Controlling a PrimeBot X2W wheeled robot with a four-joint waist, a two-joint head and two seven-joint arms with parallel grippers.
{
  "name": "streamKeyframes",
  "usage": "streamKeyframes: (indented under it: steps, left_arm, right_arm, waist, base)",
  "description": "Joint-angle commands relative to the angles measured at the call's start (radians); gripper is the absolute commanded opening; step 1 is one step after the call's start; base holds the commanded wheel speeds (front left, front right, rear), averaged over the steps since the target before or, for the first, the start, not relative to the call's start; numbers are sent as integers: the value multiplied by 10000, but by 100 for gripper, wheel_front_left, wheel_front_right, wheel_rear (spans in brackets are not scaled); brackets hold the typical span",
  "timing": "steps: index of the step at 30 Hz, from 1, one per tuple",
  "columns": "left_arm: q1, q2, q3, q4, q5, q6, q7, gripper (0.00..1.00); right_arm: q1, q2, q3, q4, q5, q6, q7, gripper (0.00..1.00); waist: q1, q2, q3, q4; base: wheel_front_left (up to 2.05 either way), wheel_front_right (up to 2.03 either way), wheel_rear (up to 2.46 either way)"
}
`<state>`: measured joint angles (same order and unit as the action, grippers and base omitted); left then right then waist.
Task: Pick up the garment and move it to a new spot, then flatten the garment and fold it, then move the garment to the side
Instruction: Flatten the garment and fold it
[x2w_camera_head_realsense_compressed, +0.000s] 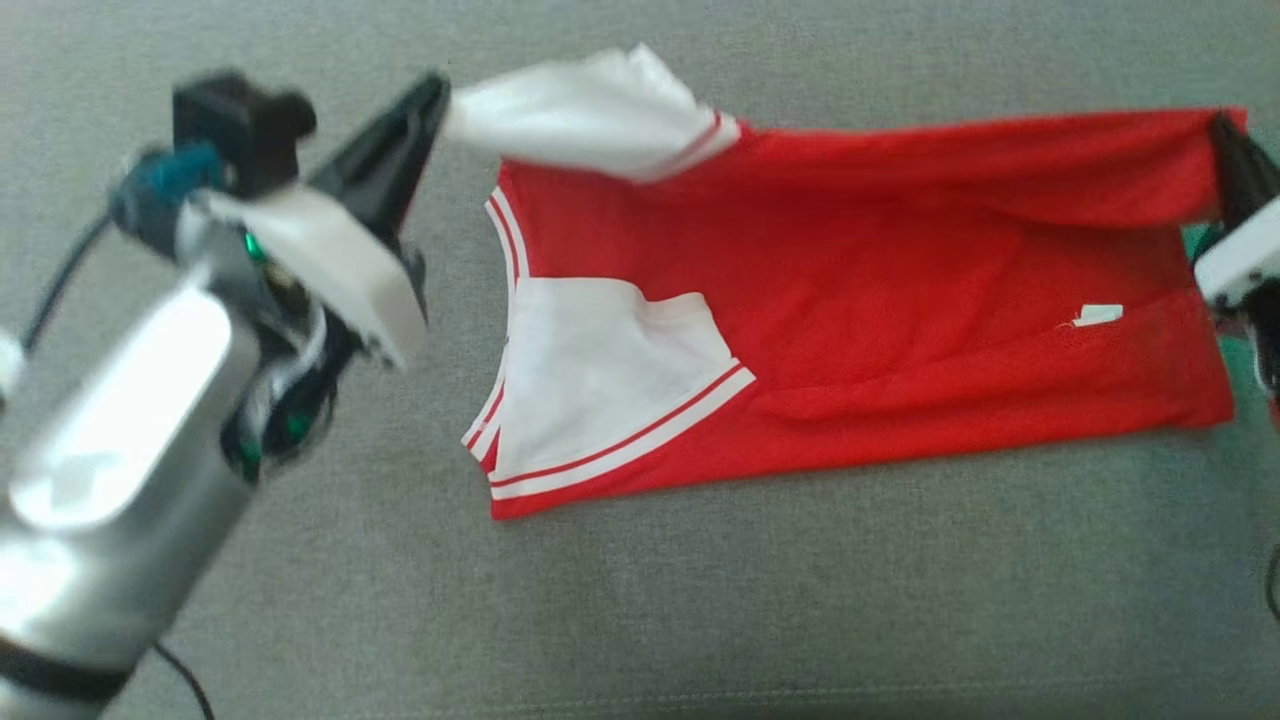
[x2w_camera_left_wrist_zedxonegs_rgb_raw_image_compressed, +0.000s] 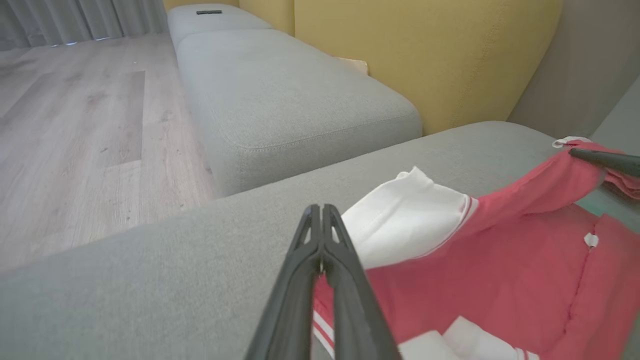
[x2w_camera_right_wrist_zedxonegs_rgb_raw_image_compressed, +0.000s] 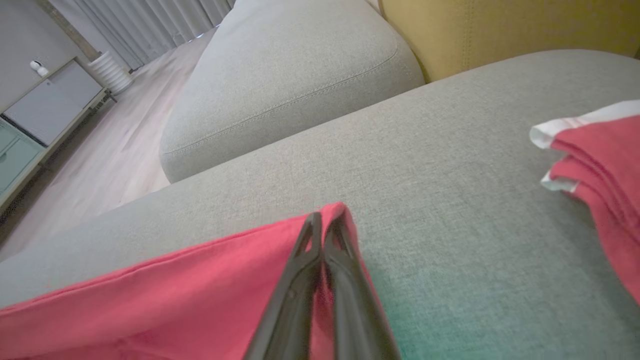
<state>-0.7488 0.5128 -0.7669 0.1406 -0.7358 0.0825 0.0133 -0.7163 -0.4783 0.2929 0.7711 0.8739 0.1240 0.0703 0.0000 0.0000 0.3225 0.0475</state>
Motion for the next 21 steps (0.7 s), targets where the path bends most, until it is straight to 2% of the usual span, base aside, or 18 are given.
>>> streamKeyframes:
  steps: [1,8,15,19,20,21]
  left_arm:
    - [-142,467,460,-416,-55,115,9,0]
    - [1735,870,331,-2050,-363,1044,95,0]
    - [2880,1026,258,-2746,-595,1562,-23,0]
    - [3148,953,151,-2673,-558,1662,-171,0]
    - [3197,919,128,-2631,-571,1673,-195,0]
    - [3238,902,101,-2586,-564,1682,-218,0]
  right_arm:
    - [171,-319,95,-334,43,67,-148,0]
    - [1288,-701,202,-1098,-160,67,-621,0]
    - [2160,-709,-56,-1637,-204,67,-624,0]
    - [2507,-649,-267,-1937,-290,67,-557,14]
    - [2592,-627,-317,-2011,-323,67,-539,22]
    - [2680,-601,-366,-2081,-361,67,-522,24]
  waist:
    - [0,0,-33,27]
    - [0,0,-125,62]
    - [0,0,-109,27]
    - [0,0,-103,32]
    - [0,0,-116,29]
    - [0,0,-143,24]
  base:
    - [0,0,0]
    - [0,0,0]
    - [0,0,0]
    - [0,0,0]
    - [0,0,0]
    - [0,0,0]
